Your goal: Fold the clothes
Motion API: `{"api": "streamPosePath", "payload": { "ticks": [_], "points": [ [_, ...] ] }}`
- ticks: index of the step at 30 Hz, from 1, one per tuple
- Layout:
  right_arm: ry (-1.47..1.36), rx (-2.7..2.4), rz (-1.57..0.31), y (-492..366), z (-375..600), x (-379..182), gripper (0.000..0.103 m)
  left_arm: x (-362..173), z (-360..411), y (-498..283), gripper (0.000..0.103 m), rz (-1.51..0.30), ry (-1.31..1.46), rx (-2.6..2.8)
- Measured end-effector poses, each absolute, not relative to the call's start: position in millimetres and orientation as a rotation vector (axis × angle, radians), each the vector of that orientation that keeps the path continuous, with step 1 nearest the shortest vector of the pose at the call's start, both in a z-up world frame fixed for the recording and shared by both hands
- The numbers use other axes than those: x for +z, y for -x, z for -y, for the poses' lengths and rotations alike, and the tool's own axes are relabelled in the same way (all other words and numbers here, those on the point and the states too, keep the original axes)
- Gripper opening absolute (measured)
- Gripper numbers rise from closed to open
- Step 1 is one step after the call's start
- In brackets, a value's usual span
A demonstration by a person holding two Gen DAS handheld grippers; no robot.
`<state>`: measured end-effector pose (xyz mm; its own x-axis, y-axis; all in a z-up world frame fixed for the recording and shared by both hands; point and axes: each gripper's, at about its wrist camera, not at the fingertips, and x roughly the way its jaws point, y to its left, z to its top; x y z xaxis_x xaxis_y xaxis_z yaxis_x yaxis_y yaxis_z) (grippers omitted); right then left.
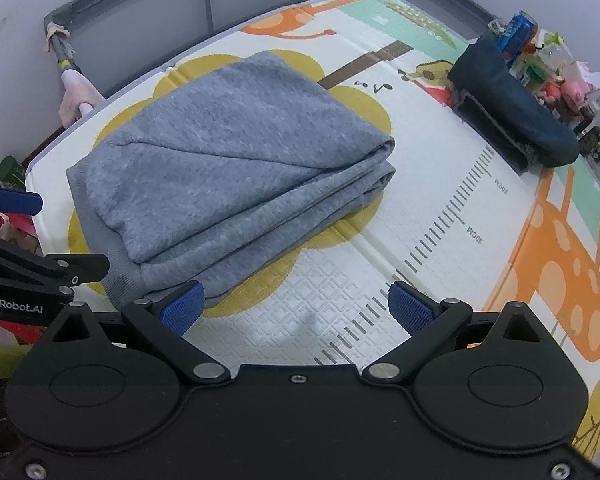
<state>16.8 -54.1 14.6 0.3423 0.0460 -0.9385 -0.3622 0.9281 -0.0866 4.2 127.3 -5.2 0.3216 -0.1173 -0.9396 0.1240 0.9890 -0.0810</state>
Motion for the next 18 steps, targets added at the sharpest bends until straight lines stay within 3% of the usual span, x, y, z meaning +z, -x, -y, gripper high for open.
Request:
{"api": "streamPosePath", "payload": {
  "ticks": [18],
  "points": [
    [0.281, 0.29, -1.221, -24.4, 47.6, 5.7, 0.099, -13.8, -125.8, -12.7, 0.095, -1.245, -0.061, -0.186]
  ]
}}
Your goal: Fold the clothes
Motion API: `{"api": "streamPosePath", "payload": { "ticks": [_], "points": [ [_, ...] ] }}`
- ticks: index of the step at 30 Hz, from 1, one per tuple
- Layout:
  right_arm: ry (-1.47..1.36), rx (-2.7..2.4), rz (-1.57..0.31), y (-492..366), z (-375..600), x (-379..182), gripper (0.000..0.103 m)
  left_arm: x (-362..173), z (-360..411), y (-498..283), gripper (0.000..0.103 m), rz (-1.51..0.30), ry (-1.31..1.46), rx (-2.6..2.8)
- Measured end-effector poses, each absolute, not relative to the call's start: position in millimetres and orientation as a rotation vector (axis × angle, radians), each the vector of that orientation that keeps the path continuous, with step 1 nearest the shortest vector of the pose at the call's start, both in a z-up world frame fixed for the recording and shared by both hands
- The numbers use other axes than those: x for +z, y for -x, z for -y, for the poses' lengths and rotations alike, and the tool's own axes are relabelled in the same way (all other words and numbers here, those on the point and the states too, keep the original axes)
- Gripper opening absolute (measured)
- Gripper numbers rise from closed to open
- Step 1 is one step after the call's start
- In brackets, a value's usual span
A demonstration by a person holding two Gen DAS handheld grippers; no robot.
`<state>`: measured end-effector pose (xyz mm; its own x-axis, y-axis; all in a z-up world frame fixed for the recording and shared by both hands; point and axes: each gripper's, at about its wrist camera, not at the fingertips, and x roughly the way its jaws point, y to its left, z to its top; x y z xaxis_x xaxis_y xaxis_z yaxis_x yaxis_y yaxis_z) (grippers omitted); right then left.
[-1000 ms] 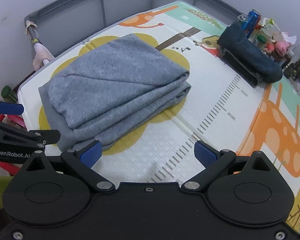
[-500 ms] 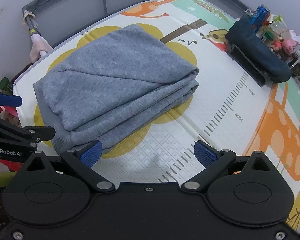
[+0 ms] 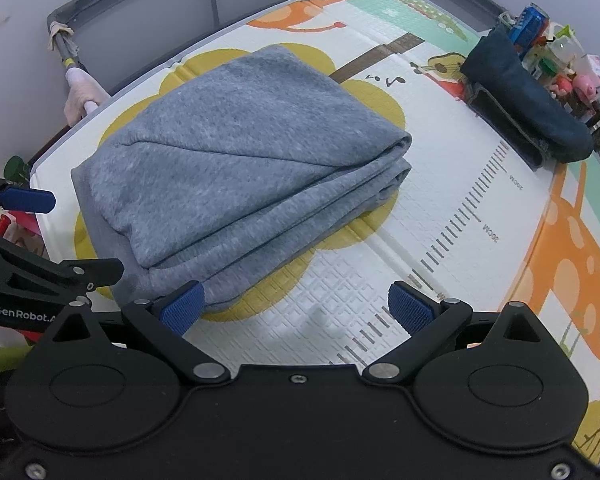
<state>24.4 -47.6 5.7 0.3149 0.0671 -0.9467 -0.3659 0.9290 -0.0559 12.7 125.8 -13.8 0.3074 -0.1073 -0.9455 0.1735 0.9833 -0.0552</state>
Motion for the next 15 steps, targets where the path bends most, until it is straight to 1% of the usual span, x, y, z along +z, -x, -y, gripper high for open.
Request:
{"api": "streamPosePath", "payload": {
  "ticks": [15],
  "points": [
    [0.279, 0.292, -1.229, -26.1, 43.3, 3.8, 0.099, -13.6, -127.5, -14.8, 0.095, -1.241, -0.078, -0.196]
  ]
}}
